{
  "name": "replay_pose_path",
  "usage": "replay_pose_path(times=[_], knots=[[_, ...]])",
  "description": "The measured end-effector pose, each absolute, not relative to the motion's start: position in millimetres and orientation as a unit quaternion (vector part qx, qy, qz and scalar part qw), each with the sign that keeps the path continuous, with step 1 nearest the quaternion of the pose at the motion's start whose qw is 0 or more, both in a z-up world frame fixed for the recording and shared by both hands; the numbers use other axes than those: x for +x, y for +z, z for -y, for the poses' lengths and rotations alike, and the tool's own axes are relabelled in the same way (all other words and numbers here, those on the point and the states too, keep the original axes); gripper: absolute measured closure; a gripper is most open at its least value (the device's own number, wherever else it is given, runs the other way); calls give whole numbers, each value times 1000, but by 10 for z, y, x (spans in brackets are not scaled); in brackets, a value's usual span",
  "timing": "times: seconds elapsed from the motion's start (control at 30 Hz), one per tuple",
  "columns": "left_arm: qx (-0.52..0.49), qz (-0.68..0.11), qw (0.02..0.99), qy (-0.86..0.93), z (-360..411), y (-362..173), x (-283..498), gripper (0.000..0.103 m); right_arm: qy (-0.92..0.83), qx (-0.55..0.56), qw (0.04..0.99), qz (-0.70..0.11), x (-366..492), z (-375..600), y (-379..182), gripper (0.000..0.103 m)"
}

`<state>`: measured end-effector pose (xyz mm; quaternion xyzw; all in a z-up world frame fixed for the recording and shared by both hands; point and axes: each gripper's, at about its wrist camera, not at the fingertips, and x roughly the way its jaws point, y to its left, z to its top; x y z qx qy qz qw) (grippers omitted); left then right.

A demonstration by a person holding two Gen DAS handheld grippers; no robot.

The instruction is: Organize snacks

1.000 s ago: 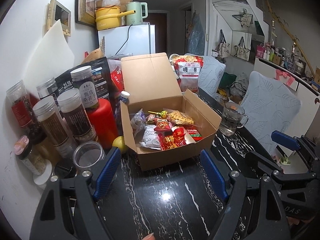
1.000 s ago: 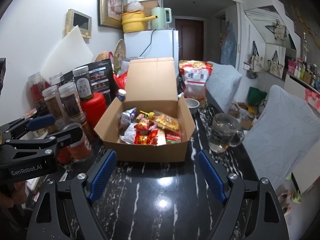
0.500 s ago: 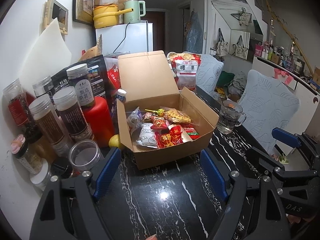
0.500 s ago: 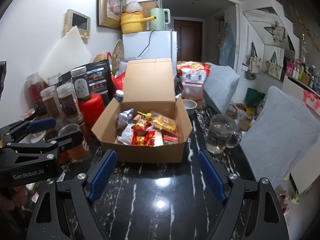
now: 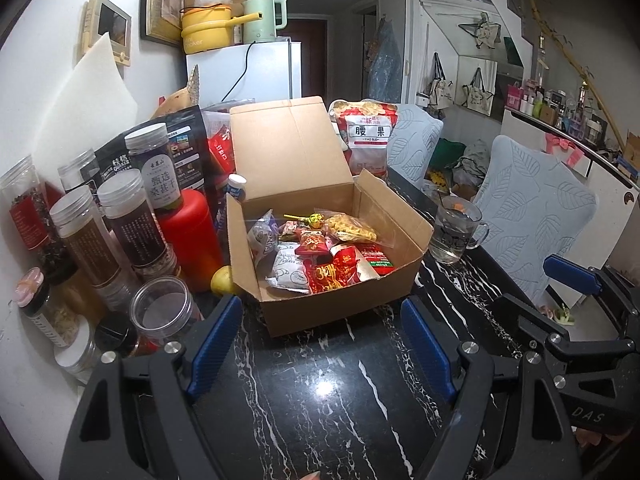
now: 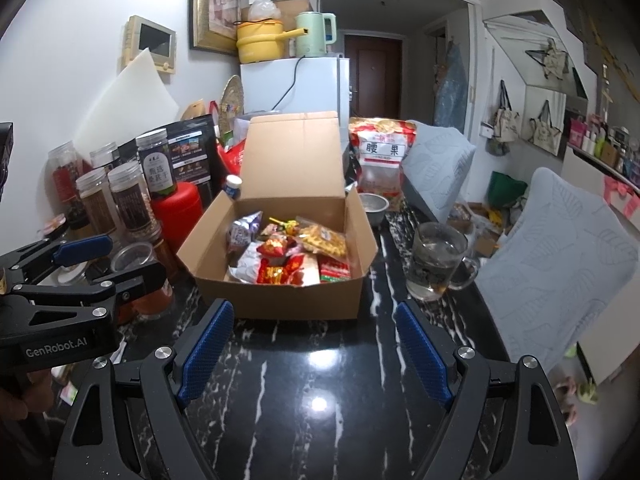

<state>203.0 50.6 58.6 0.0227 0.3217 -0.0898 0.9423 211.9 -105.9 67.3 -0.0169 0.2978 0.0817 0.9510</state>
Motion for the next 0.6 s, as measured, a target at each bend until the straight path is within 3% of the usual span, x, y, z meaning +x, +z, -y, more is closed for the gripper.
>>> replay_pose_path(times=[0.6], knots=[[28,-327,940,-98,-442,569,2049,21,81,-17,951,-298,2128,1072,673,19]])
